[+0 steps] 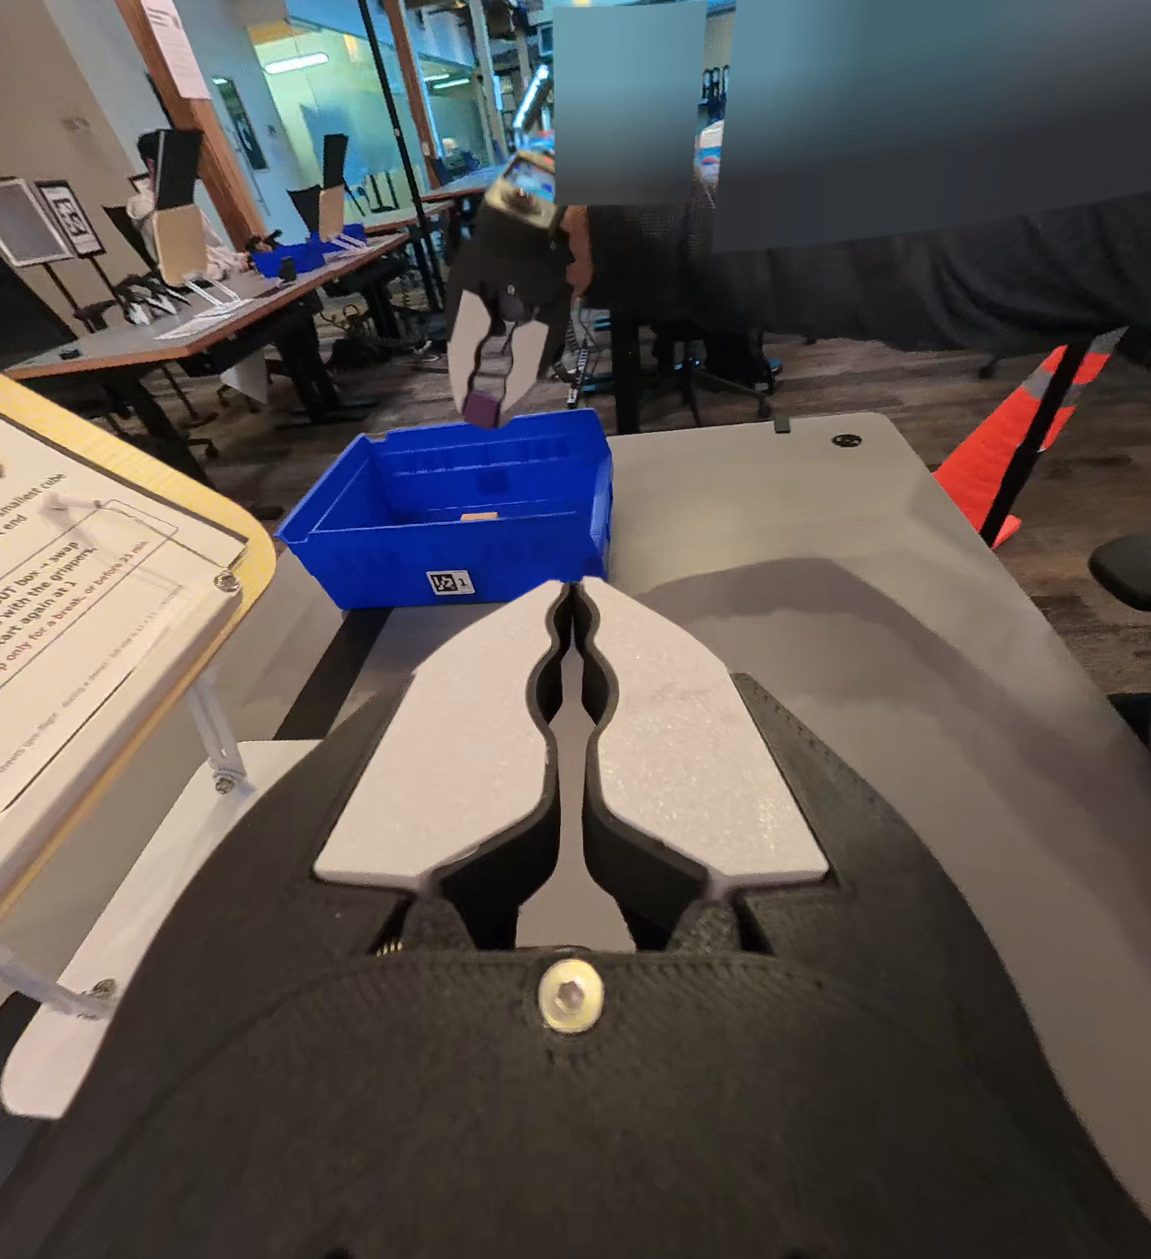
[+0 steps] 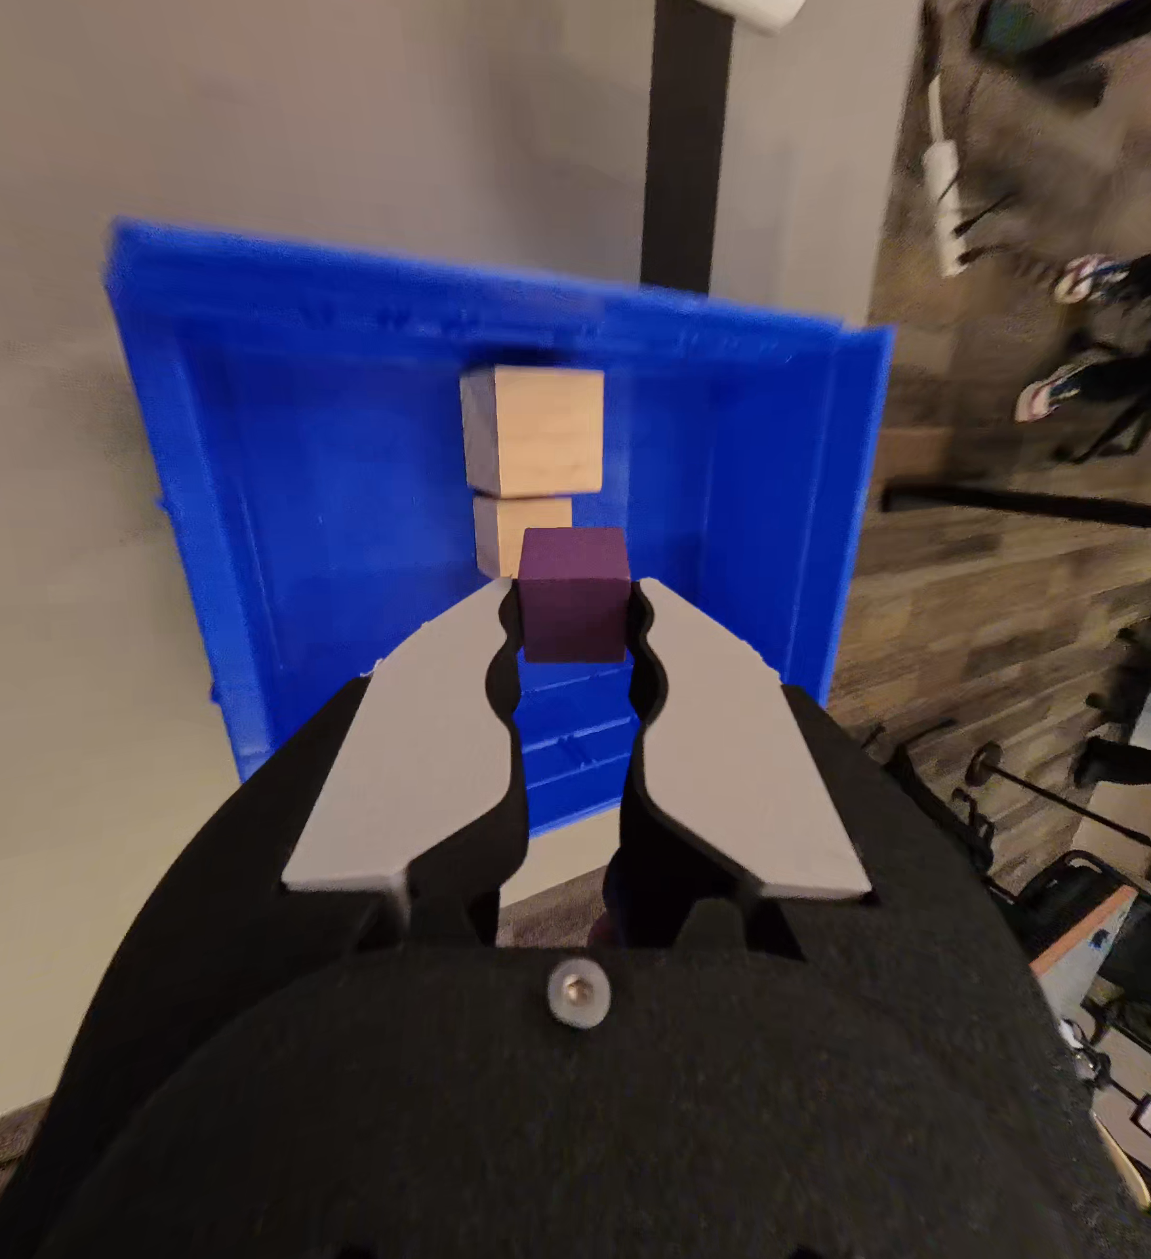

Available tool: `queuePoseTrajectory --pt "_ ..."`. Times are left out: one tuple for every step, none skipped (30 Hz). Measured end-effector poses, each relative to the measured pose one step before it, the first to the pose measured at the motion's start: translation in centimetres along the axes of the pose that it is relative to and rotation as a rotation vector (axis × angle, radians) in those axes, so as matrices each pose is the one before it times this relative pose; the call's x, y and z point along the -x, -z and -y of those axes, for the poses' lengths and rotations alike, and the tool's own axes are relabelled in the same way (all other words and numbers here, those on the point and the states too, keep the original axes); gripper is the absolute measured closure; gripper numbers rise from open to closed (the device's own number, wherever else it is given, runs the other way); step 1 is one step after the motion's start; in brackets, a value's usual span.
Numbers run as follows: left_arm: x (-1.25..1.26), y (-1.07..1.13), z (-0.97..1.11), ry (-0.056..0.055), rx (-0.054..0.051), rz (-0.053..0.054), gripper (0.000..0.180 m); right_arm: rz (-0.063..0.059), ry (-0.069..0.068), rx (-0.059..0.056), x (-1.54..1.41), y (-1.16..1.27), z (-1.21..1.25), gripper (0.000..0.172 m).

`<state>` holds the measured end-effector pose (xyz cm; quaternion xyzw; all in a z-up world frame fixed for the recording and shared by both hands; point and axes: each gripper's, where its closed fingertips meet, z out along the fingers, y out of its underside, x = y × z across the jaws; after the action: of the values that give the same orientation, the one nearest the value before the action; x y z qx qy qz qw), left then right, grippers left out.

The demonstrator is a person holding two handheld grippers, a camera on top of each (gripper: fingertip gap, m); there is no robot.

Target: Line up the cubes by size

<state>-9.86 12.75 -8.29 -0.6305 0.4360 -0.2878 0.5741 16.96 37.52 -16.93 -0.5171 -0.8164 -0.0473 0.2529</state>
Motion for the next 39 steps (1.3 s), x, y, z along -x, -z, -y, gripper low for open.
queuePoseTrajectory --pt "0.071 0.038 0.030 -0.0032 0.0053 0.0068 0.180 0.0180 0.0016 0.0158 0.107 -0.941 -0.830 0.143" --pt "-0.065 0.058 -0.013 -0.0020 0.0043 -0.0021 0.180 0.0381 -0.0119 0.0201 0.375 -0.953 -0.704 0.143" --pt "-0.033 0.066 -0.034 -0.0036 0.0046 0.0010 0.180 0.0289 0.0005 0.0302 0.263 -0.975 -0.731 0.143" --pt "0.003 0.045 -0.073 -0.0051 0.0050 0.0041 0.180 0.0097 0.0125 0.0329 0.020 -0.967 -0.657 0.143" --pt "-0.005 0.032 -0.099 -0.0032 0.0080 0.0025 0.180 0.0250 0.0049 0.0310 0.243 -0.943 -0.557 0.143" --pt "0.014 0.021 -0.074 -0.0038 0.0068 0.0028 0.180 0.0309 -0.0014 0.0192 0.294 -0.876 -0.364 0.143" --pt "0.004 0.016 -0.065 -0.0033 0.0061 0.0023 0.180 0.0316 -0.0102 0.0126 0.221 -0.819 -0.330 0.143" --pt "0.012 0.029 -0.023 -0.0027 0.0037 0.0019 0.180 0.0249 -0.0081 0.0250 0.058 -0.769 -0.649 0.143" --pt "-0.018 0.060 0.048 -0.0018 -0.0011 0.0007 0.180 0.0045 0.0027 0.0199 -0.198 -0.654 -0.601 0.143" --pt "-0.054 0.053 0.069 0.0005 -0.0032 -0.0028 0.180 0.0123 -0.0069 0.0009 -0.101 -0.566 -0.278 0.143" --pt "-0.029 0.061 0.045 0.0003 -0.0013 -0.0017 0.180 0.0180 -0.0048 0.0026 0.023 -0.540 -0.212 0.143" --pt "0.010 0.037 -0.013 -0.0016 0.0026 0.0017 0.180 0.0058 0.0050 0.0125 -0.100 -0.500 -0.252 0.143" --pt "0.002 0.027 -0.024 -0.0033 0.0031 0.0016 0.180 0.0150 0.0006 0.0035 0.021 -0.414 -0.020 0.143" --pt "-0.006 0.015 -0.020 -0.0017 0.0027 0.0005 0.180 0.0184 -0.0002 0.0014 0.068 -0.382 0.079 0.143" --pt "-0.004 0.001 -0.015 -0.0004 0.0014 -0.0001 0.180 0.0135 0.0043 0.0192 -0.011 -0.400 -0.160 0.143" --pt "-0.015 -0.005 0.008 -0.0006 0.0006 -0.0002 0.180 0.0119 0.0056 0.0277 -0.051 -0.447 -0.307 0.143" --pt "-0.036 0.006 0.005 -0.0013 0.0009 -0.0009 0.180 0.0109 0.0069 0.0200 -0.047 -0.434 -0.199 0.143" --pt "-0.040 0.003 -0.027 -0.0020 0.0031 -0.0007 0.180 0.0112 0.0073 0.0105 -0.021 -0.403 -0.055 0.143" --pt "-0.023 0.003 -0.052 -0.0031 0.0054 0.0007 0.180 0.0147 0.0045 0.0068 0.062 -0.358 0.038 0.143" --pt "-0.007 0.016 -0.052 -0.0031 0.0053 0.0022 0.180 0.0063 0.0084 0.0048 -0.046 -0.272 0.098 0.143" --pt "-0.003 0.036 0.010 -0.0025 0.0018 0.0017 0.180 0.0065 0.0025 -0.0037 -0.050 -0.198 0.181 0.143" --pt "-0.042 0.039 0.053 -0.0014 -0.0011 -0.0009 0.180 0.0097 -0.0016 0.0015 -0.024 -0.193 0.051 0.143" --pt "-0.035 0.043 0.049 -0.0009 -0.0011 -0.0011 0.180 0.0041 0.0050 0.0129 -0.078 -0.230 -0.157 0.143" --pt "-0.021 0.032 0.046 -0.0009 -0.0007 -0.0004 0.180 0.0108 0.0019 0.0084 0.023 -0.203 -0.102 0.143" --pt "-0.038 0.027 0.039 -0.0014 -0.0006 -0.0008 0.180 0.0103 0.0026 0.0063 0.038 -0.129 -0.046 0.143" --pt "-0.045 0.010 0.022 -0.0016 0.0004 -0.0013 0.180 0.0005 0.0016 0.0073 -0.095 -0.041 -0.061 0.143" --pt "-0.039 0.005 0.010 -0.0016 0.0015 -0.0011 0.180 0.0005 -0.0044 0.0068 -0.132 0.011 -0.042 0.143" --pt "-0.020 -0.001 -0.002 -0.0016 0.0017 -0.0002 0.180 0.0043 -0.0030 0.0005 -0.039 0.019 0.026 0.143" --pt "-0.018 0.010 0.025 -0.0014 -0.0001 -0.0001 0.180 -0.0021 0.0056 -0.0003 -0.087 -0.020 0.031 0.143" --pt "-0.020 0.001 0.021 0.0000 -0.0008 -0.0010 0.180 0.0026 0.0039 0.0043 0.007 -0.037 -0.035 0.143" --pt "-0.015 0.009 0.007 0.0001 0.0003 -0.0006 0.180 0.0112 -0.0055 0.0064 0.088 -0.054 -0.027 0.143" --pt "-0.010 0.009 0.007 -0.0005 0.0003 -0.0005 0.180 0.0012 -0.0020 0.0021 -0.018 -0.040 0.024 0.143" --pt "-0.017 -0.002 0.002 -0.0010 0.0011 -0.0006 0.180 0.0089 -0.0055 0.0036 0.051 -0.028 0.035 0.143" --pt "-0.012 0.008 0.003 -0.0016 0.0011 0.0008 0.180 0.0081 -0.0085 0.0058 0.020 -0.015 0.001 0.143" --pt "-0.005 0.010 0.042 -0.0008 -0.0009 0.0001 0.180 0.0020 0.0016 0.0056 0.005 -0.029 -0.054 0.143" --pt "-0.044 0.003 0.028 0.0005 -0.0013 -0.0020 0.180 0.0027 -0.0008 0.0071 0.025 -0.020 -0.032 0.143" --pt "-0.016 -0.004 -0.008 -0.0012 0.0011 -0.0005 0.180 -0.0039 0.0084 0.0001 0.023 0.025 0.142 0.143" --pt "-0.002 -0.013 -0.027 -0.0017 0.0020 0.0001 0.180 -0.0016 0.0053 -0.0036 0.022 -0.009 0.213 0.143" --pt "0.002 -0.014 -0.020 0.0006 0.0010 -0.0004 0.180 0.0038 -0.0002 0.0073 0.028 -0.065 -0.007 0.143"
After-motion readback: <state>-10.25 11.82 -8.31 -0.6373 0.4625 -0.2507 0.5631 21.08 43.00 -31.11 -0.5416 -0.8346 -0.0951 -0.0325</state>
